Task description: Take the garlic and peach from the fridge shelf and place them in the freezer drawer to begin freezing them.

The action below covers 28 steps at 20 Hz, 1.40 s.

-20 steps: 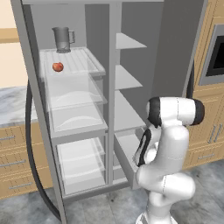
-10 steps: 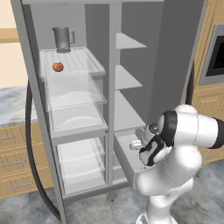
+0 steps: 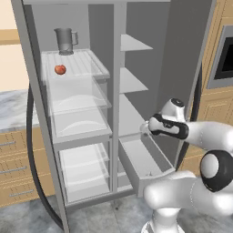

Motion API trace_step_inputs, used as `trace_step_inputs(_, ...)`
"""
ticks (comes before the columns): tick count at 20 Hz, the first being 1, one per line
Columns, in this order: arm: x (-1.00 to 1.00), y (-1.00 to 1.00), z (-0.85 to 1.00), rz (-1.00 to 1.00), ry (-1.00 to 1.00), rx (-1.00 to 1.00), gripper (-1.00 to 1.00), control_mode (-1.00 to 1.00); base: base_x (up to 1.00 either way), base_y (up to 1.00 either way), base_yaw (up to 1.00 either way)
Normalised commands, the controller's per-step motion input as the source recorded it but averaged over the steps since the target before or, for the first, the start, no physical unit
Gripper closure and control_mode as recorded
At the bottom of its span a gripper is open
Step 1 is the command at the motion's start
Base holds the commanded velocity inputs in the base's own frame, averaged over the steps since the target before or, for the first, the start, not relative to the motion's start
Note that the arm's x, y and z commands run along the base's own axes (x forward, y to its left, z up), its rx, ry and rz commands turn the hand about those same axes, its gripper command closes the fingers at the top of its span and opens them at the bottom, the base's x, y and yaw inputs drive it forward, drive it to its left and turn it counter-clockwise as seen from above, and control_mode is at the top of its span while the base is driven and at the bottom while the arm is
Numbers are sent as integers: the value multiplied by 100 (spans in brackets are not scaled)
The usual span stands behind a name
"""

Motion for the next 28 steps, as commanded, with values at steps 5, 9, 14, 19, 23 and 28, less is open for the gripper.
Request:
trace_step_inputs(5,-49,7,34,-7,20,-3,-100,-100,0,0,0)
trace_step_inputs(9,-100,9,-22,-11,1,-9,-100,-100,0,0,0)
trace_step_inputs(14,-100,0,-42,-3,0,-4,-100,-100,0,0,0)
trace_step_inputs(19,-96,3,-19,0,0,0,-100,-100,0,0,0)
trace_step_inputs(23,-45,24,0,0,0,0,-100,-100,0,0,0)
trace_step_inputs(28,-4,17,-9,0,2,0,-100,-100,0,0,0)
